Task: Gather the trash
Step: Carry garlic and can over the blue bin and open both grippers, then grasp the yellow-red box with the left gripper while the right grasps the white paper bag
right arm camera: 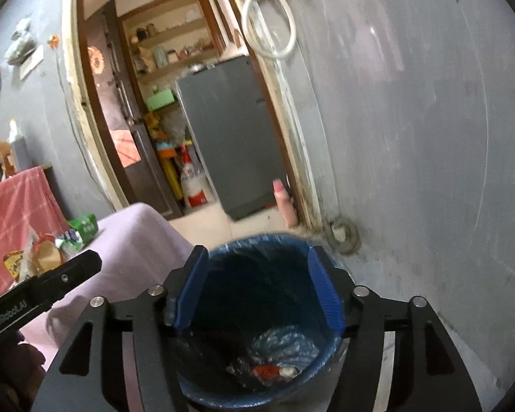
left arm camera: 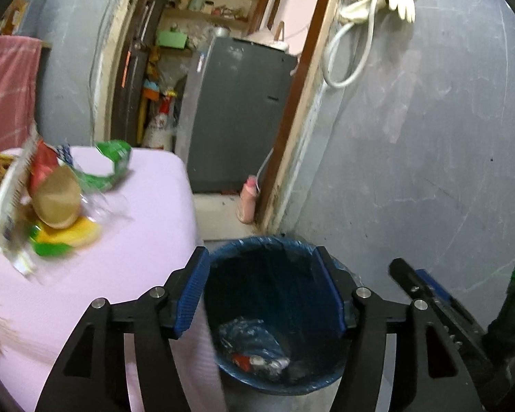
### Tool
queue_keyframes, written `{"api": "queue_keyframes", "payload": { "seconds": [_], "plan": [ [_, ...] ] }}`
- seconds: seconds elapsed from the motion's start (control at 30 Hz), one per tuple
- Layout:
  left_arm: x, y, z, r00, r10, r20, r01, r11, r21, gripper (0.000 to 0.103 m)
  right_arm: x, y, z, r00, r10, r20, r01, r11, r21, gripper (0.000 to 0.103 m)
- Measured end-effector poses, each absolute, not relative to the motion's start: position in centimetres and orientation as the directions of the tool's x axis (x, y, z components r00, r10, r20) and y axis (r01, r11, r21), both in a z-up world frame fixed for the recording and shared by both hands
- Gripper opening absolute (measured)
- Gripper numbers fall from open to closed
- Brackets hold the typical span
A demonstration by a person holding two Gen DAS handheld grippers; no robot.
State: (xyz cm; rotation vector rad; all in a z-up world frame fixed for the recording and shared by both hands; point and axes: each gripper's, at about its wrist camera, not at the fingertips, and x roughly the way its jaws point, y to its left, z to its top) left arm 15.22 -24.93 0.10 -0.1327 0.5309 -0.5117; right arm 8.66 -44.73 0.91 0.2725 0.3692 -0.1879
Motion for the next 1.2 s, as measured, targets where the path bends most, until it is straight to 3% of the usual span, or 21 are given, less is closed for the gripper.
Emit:
{"api": "queue_keyframes", "payload": {
  "seconds": [0.07,0.17,0.37,0.43,0.73,1.2],
  "plan": [
    [14.8,-24.0,0.8,0.766,-0.481,-0.426,0.421,0.876,-0.234,0.068,8.4,-44.1,1.9,0.93,-0.131,-0.344,0.217,0.951,0.222,0.076],
    [14.1,-22.4,1.8,0.802,-0.456,-0.386,0.403,0.89,-0.215,0.081,8.2,-42.9,3.1,0.944,-0.125,-0.307,0.195,0.959,0.208,0.082],
    [13.3,-18.7,3.1,0.858,-0.392,-0.333,0.344,0.918,-0.195,0.095,8.2,-40.3,4.7,0.962,-0.111,-0.248,0.158,0.97,0.182,0.099],
    [13.1,-17.2,3.4,0.871,-0.371,-0.323,0.323,0.926,-0.195,0.098,8.3,-39.3,5.1,0.969,-0.093,-0.227,0.135,0.975,0.176,0.103],
    [12.2,-9.2,4.1,0.924,-0.234,-0.302,0.193,0.968,-0.159,0.099,9.8,-33.8,6.0,0.978,0.006,-0.207,0.024,0.989,0.146,0.103],
    [13.8,3.1,1.6,0.927,-0.036,-0.373,-0.011,0.992,-0.122,0.099,14.5,-24.1,5.4,0.941,0.159,-0.298,-0.139,0.986,0.089,0.103]
  ]
}}
